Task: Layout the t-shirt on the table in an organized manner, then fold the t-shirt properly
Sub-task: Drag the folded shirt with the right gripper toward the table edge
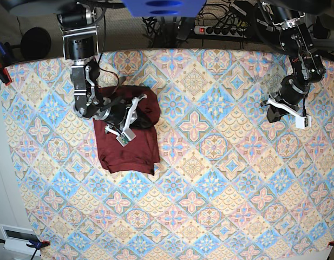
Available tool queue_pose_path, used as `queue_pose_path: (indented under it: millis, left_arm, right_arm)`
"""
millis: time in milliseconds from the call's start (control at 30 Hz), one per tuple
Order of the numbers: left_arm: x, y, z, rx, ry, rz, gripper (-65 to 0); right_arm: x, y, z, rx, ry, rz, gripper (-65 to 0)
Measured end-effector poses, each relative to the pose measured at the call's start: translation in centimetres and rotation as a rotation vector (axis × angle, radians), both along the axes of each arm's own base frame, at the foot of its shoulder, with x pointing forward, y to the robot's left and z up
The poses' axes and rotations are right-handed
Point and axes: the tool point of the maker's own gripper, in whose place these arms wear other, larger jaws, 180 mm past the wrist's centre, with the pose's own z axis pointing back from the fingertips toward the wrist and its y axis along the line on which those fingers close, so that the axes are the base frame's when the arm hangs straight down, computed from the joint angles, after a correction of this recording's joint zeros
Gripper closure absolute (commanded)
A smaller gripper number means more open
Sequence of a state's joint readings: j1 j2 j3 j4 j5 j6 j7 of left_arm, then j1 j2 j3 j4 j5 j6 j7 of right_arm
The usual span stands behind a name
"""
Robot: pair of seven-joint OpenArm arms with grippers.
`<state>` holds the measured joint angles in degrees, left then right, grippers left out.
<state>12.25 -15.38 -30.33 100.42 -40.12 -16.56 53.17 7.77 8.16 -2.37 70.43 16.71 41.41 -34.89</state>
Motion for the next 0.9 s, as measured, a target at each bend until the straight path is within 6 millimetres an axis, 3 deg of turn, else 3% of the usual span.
queue_pose_path:
  millis: [167,267,433,633,700,800,900]
  left_arm:
    - [0.0,0.0,0.0,0.0,0.0,0.0,-0.2]
    - [0.0,0.0,0.0,0.0,-0.001,-0.001,-0.2]
    - [0.0,-0.1,0.0,-0.002,-0.001,-0.002,-0.2]
    - [-0.1,-0.6,-0.3,-0.021,0.0,0.005,-0.2]
    - [-0.1,-0.8,-0.3,-0.026,-0.002,0.005,-0.2]
    - [-0.1,-0.8,-0.3,-0.027,-0.001,0.004,-0.2]
    - [-0.1,-0.8,-0.4,-0.027,0.001,0.004,-0.2]
  right_arm:
    - [2.3,-3.7,0.8,-0.116,-0.028,-0.025,0.0]
    - [3.1,-4.7,0.9,-0.143,-0.03,-0.039,0.0]
    - [4.0,-4.6,1.4,-0.141,-0.035,-0.041,0.0]
    - [3.5,-4.6,1.3,-0.168,-0.025,-0.026,0.0]
    - [3.8,-4.5,2.5,-0.199,-0.06,-0.009,0.0]
    - [4.6,-3.6,5.8,-0.196,-0.159,0.006,0.0]
    - [3.0,-2.9,7.0,-0.208,-0.188,0.022,0.0]
